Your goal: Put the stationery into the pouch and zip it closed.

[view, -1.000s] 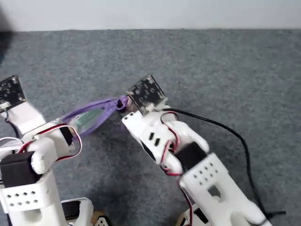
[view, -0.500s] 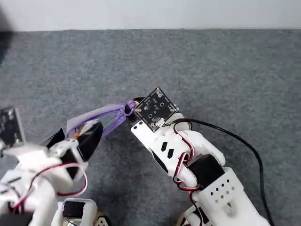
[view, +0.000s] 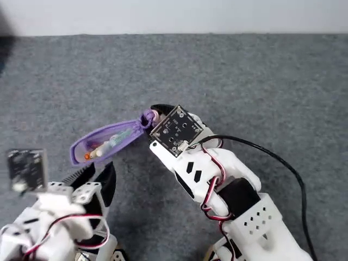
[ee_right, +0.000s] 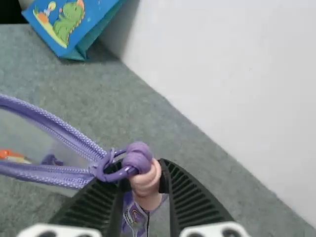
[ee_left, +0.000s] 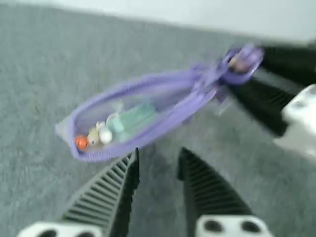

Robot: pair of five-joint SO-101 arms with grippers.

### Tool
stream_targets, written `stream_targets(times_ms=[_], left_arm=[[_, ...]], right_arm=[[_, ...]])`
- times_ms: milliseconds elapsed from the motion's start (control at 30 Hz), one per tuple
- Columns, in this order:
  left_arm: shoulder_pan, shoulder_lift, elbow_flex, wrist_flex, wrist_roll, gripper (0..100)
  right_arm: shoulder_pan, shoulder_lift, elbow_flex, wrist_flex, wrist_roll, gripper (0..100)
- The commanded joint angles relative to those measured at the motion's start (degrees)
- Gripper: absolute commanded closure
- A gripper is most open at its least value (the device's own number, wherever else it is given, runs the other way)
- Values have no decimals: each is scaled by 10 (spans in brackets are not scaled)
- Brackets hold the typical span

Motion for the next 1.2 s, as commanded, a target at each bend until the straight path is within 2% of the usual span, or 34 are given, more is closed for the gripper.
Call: stream_targets(times_ms=[0, 133, 233, 333, 467, 667, 800, 967, 1167], left_arm=[[4, 0, 46, 11, -11, 946], [1, 1, 52, 1, -14, 982], [-2, 4, 62, -13, -17, 986], [-42, 26, 80, -37, -17, 986], [-98, 75, 99, -95, -17, 986], [-102, 142, 95, -222, -15, 986], [-43, 195, 53, -267, -13, 986], [56, 281, -22, -271, -12, 986], [136, 356, -107, -271, -13, 986]], right_arm=[[-4, -20, -71, 25, 3, 991], [-5, -25, -96, 89, -3, 991], [-5, -25, -135, 160, -42, 991], [-17, -25, -177, 260, -57, 991], [-38, -26, -236, 393, -76, 991], [-47, -26, -260, 509, -84, 991], [-46, -26, -258, 554, -115, 991], [-45, -26, -240, 579, -139, 991], [-45, -86, -171, 593, -140, 991]])
